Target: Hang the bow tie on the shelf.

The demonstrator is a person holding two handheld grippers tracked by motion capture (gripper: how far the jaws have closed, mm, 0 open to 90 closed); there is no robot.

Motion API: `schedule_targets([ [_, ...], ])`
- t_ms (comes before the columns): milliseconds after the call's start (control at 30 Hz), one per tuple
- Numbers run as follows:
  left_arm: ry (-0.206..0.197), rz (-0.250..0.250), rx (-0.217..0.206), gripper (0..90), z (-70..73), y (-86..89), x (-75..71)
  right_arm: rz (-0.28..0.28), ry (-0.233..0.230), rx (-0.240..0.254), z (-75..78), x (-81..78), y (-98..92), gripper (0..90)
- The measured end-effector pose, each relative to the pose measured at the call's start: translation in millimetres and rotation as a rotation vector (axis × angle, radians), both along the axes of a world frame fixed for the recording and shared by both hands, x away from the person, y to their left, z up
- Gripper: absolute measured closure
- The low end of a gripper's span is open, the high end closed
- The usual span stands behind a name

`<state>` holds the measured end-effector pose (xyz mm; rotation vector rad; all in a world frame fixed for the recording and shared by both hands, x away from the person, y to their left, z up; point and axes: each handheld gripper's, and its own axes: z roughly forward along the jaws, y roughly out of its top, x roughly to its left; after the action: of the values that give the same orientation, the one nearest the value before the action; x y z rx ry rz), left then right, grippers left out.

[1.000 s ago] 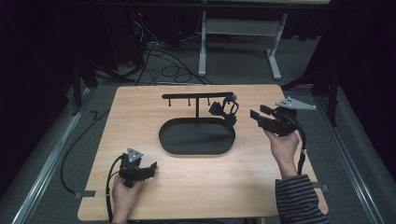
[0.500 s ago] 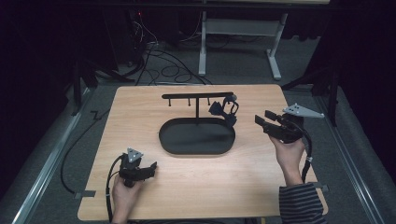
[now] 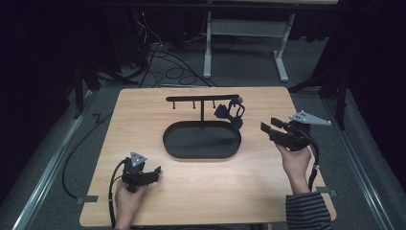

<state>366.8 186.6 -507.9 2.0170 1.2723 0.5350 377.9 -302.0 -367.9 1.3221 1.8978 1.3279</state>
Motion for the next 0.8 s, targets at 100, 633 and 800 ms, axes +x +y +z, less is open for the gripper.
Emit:
schedule_targets([
  [100,0.0,0.0,0.0,20.5,0.0,0.0,0.0,0.003,0.0,0.001,-2.2,-3.3,-0.3,49.9],
  [633,-0.003,0.001,-0.001,20.5,-0.2,-0.1,0.0,0.002,0.003,0.033,-13.0,-20.0,-5.3,49.6],
  [800,-0.002,0.001,0.0,20.5,-0.1,-0.1,0.0,-0.006,0.012,0.045,-18.0,-22.5,-8.7,49.5],
])
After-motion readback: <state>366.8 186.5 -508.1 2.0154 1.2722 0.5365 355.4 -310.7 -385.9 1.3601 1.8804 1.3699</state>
